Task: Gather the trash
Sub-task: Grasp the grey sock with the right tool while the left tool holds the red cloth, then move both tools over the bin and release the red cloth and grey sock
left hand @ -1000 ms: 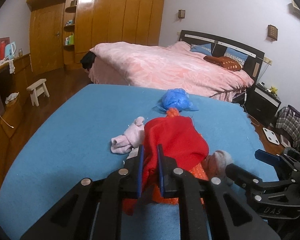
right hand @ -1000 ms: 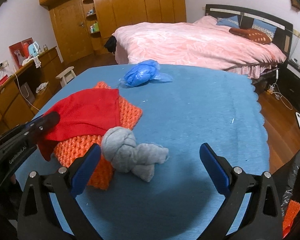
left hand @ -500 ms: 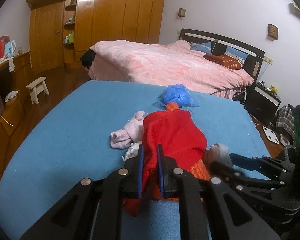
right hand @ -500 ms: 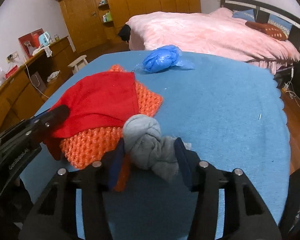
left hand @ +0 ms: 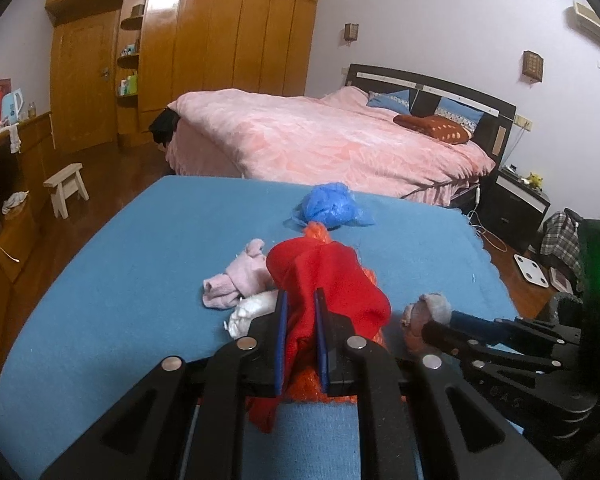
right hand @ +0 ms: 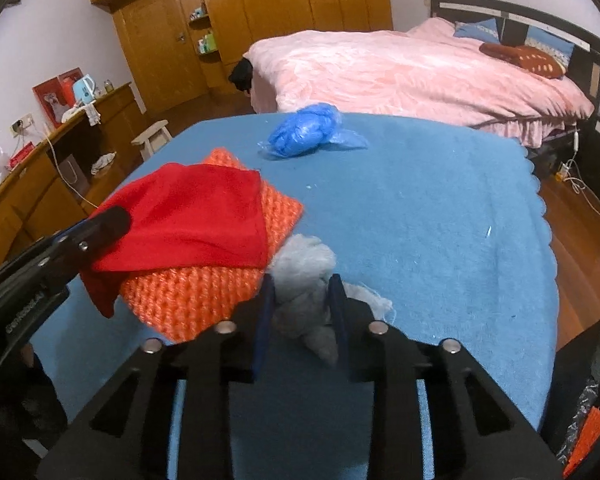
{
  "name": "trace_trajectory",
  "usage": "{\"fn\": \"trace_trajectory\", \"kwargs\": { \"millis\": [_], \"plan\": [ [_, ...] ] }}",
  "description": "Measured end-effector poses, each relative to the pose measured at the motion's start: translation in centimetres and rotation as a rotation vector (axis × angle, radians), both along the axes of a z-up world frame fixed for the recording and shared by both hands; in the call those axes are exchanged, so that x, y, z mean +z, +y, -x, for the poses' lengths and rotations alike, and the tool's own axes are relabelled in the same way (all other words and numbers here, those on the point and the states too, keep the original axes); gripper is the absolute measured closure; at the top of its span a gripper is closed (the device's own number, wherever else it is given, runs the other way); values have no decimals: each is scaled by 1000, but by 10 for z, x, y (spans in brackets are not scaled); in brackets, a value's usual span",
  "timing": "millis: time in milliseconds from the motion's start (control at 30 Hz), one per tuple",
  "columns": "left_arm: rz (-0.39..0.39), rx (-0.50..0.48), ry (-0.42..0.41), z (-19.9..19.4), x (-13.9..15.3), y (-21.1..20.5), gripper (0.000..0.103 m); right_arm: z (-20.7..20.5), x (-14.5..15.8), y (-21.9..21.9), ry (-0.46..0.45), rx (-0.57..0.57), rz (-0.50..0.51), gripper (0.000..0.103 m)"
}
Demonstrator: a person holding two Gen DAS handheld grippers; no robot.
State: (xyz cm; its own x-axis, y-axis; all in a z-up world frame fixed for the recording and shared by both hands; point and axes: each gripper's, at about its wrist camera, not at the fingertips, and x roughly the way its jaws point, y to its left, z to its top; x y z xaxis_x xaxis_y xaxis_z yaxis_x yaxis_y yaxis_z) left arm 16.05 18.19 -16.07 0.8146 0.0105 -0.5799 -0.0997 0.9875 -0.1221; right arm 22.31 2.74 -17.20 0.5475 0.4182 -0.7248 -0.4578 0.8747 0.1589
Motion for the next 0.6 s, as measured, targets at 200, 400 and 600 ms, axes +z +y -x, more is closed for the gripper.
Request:
{"fn": "trace_trajectory", "kwargs": {
  "millis": [200,400,600],
  "plan": [
    [-7,10,21,1,-7,2,90,-8,-14,2,38,-29,11,41],
    [-2,17,29,2,-10,6,90,-6,-14,7,52,27,-3,59],
    [5,6,11,4,-5,7,90,1,3,-10,25,-7,-48,61]
  ]
}}
